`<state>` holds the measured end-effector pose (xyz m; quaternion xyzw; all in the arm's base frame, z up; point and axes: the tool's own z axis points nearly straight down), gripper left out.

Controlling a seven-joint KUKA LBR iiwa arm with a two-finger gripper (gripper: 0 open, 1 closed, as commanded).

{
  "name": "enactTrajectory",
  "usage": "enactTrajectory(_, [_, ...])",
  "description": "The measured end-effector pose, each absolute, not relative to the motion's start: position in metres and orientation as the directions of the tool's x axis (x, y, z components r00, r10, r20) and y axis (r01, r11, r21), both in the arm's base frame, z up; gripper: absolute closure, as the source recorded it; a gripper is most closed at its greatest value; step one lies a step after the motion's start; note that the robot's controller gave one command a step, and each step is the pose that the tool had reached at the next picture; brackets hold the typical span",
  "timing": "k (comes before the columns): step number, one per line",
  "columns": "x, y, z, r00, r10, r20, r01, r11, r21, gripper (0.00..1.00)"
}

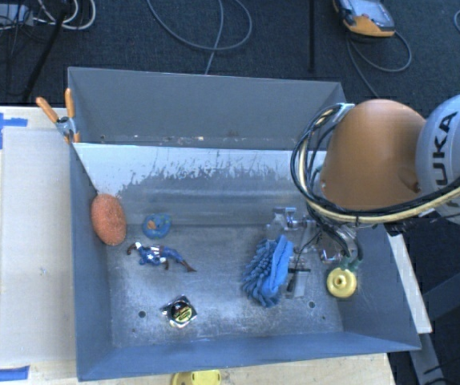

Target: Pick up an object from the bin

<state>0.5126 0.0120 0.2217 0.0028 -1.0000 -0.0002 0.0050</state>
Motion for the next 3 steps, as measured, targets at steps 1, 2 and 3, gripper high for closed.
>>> enactTrajectory(1, [0.514,0.012,0.226,-1.0,-0.005,0.002,-0.005,1.0,0.0,0.0])
enactTrajectory(2, [0.524,0.001,0.183,-0.993,-0.117,-0.002,-0.117,0.993,0.0,0.0])
enactTrajectory(3, [0.537,-0.008,0.133,-0.906,-0.422,0.0,-0.422,0.906,0.0,0.0])
